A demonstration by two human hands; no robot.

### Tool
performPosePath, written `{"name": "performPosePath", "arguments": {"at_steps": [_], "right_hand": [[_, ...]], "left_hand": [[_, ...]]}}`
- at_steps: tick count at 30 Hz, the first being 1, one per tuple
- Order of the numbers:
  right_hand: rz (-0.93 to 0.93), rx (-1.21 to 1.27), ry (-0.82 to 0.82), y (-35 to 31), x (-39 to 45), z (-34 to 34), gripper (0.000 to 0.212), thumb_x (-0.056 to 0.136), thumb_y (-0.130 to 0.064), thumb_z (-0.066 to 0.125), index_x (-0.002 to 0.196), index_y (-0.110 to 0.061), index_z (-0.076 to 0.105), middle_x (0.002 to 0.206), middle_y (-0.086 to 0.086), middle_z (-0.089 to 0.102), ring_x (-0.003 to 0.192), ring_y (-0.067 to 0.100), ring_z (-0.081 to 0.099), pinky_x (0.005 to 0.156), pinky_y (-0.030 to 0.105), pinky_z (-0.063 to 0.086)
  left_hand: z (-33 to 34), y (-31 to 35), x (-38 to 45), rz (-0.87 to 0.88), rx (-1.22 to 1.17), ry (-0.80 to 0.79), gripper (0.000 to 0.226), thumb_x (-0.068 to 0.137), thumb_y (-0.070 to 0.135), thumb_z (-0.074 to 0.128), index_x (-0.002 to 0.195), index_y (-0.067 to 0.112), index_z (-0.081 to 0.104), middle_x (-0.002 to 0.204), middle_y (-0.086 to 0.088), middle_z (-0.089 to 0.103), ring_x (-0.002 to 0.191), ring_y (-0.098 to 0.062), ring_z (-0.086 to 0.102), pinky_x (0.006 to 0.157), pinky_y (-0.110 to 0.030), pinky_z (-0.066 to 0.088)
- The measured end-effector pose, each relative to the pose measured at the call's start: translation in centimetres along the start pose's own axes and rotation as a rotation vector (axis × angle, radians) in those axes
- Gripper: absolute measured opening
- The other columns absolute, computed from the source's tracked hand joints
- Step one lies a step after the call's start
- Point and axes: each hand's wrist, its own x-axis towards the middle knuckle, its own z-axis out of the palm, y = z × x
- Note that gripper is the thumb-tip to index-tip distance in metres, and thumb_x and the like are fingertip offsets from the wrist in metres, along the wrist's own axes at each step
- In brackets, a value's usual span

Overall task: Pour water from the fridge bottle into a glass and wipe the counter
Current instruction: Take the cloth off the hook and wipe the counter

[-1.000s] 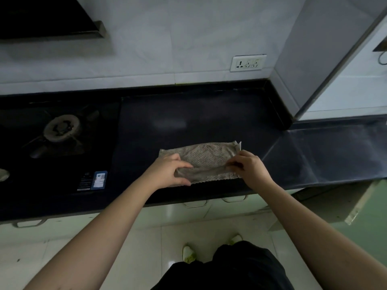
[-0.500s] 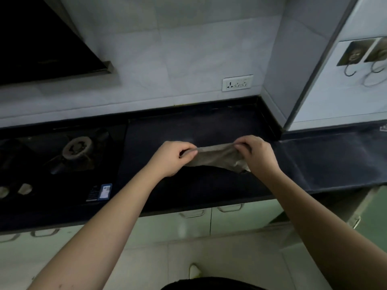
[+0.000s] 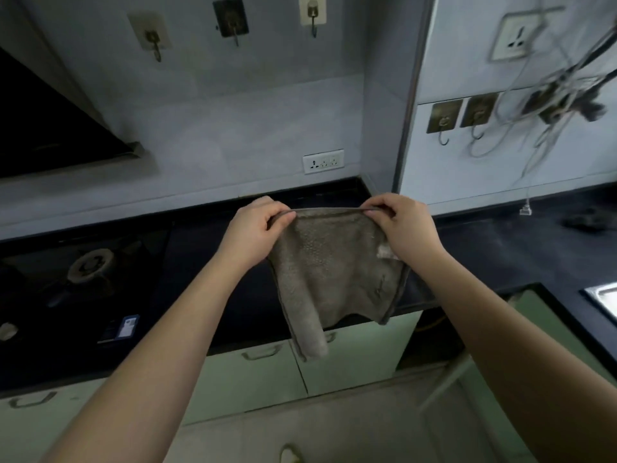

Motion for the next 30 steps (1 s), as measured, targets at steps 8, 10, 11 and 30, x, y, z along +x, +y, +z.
{"name": "performPosePath", "arguments": {"at_steps": [8, 10, 11, 30], "right_hand": [[0.033, -0.024, -0.143, 3.1, -1.9, -7.4, 0.012, 0.085, -0.026, 0.072, 0.087, -0.037, 0.070, 0.084, -0.011, 0.071, 0.080, 0.001, 0.063, 0.069, 0.007, 0.046], [0.065, -0.034, -0.109, 4.2, -1.8, -8.7, 0.010, 0.085, -0.026, 0.072, 0.085, -0.036, 0.070, 0.083, -0.008, 0.072, 0.079, 0.004, 0.063, 0.069, 0.008, 0.046], [0.078, -0.036, -0.092, 4.7, -1.7, -9.2, 0.008, 0.085, -0.026, 0.072, 0.085, -0.034, 0.071, 0.083, -0.008, 0.071, 0.079, 0.004, 0.062, 0.068, 0.007, 0.046], [0.214, -0.168, 0.230, 12.0, 9.2, -14.3, 0.008, 0.092, -0.028, 0.063, 0.094, -0.028, 0.071, 0.083, -0.022, 0.064, 0.077, -0.010, 0.056, 0.063, 0.006, 0.038]], "left_hand": [[4.2, 5.4, 1.6, -0.005, -0.091, -0.111, 0.017, 0.098, 0.024, 0.058, 0.104, 0.024, 0.073, 0.096, 0.010, 0.066, 0.089, 0.002, 0.058, 0.076, -0.010, 0.042], [5.2, 6.3, 2.6, 0.011, -0.100, -0.139, 0.015, 0.097, 0.026, 0.059, 0.102, 0.028, 0.073, 0.095, 0.012, 0.067, 0.090, 0.003, 0.059, 0.079, -0.016, 0.045], [5.7, 6.7, 3.1, 0.022, -0.106, -0.149, 0.014, 0.097, 0.027, 0.060, 0.101, 0.030, 0.073, 0.095, 0.015, 0.068, 0.090, 0.003, 0.059, 0.080, -0.017, 0.046], [14.1, 10.3, 19.8, 0.127, -0.218, -0.314, 0.017, 0.082, 0.049, 0.072, 0.086, 0.033, 0.075, 0.084, 0.017, 0.070, 0.081, 0.001, 0.062, 0.076, -0.030, 0.054]]}}
